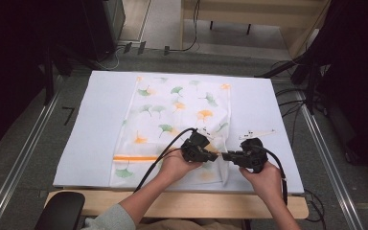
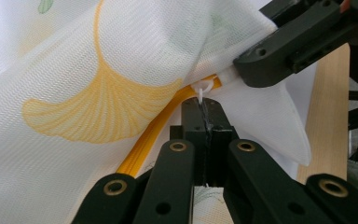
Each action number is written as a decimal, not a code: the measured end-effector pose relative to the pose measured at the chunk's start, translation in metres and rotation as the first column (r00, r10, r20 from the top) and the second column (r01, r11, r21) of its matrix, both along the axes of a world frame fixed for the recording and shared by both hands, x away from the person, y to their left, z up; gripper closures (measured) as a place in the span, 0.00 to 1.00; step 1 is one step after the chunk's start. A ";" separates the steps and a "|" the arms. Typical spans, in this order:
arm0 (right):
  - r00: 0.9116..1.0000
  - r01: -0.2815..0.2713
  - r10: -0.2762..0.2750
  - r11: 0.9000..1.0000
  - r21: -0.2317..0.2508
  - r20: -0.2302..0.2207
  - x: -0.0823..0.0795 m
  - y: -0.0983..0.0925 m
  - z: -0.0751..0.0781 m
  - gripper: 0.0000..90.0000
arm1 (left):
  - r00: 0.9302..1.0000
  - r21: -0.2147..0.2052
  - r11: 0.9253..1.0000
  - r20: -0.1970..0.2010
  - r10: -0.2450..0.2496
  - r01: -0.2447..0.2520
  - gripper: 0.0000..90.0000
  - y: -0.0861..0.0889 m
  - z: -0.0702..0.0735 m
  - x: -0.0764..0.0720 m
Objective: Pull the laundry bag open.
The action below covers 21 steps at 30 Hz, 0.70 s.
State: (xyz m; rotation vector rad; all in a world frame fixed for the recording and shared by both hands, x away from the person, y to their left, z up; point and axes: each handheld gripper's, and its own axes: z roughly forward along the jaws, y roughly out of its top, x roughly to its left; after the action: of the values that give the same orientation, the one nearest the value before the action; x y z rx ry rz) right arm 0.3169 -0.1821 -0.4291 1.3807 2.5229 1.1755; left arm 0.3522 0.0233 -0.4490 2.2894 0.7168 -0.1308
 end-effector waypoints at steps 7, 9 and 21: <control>1.000 0.003 -0.003 1.000 0.004 0.003 -0.001 -0.005 0.002 0.95 | 1.000 0.004 1.000 -0.004 0.001 -0.001 1.00 0.004 0.001 0.001; 1.000 0.004 -0.004 1.000 0.007 0.004 -0.001 -0.005 0.002 0.95 | 1.000 0.013 1.000 -0.003 -0.003 0.003 1.00 0.005 0.002 0.002; 1.000 -0.001 0.001 1.000 0.007 0.008 0.000 -0.008 0.001 0.95 | 1.000 0.019 1.000 -0.016 -0.002 0.002 1.00 0.013 0.003 0.003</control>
State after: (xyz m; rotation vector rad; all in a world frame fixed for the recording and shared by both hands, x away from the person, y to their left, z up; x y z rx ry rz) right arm 0.3173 -0.1901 -0.4279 1.3740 2.5166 1.1893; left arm 0.3555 0.0367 -0.4463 2.3099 0.7268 -0.1434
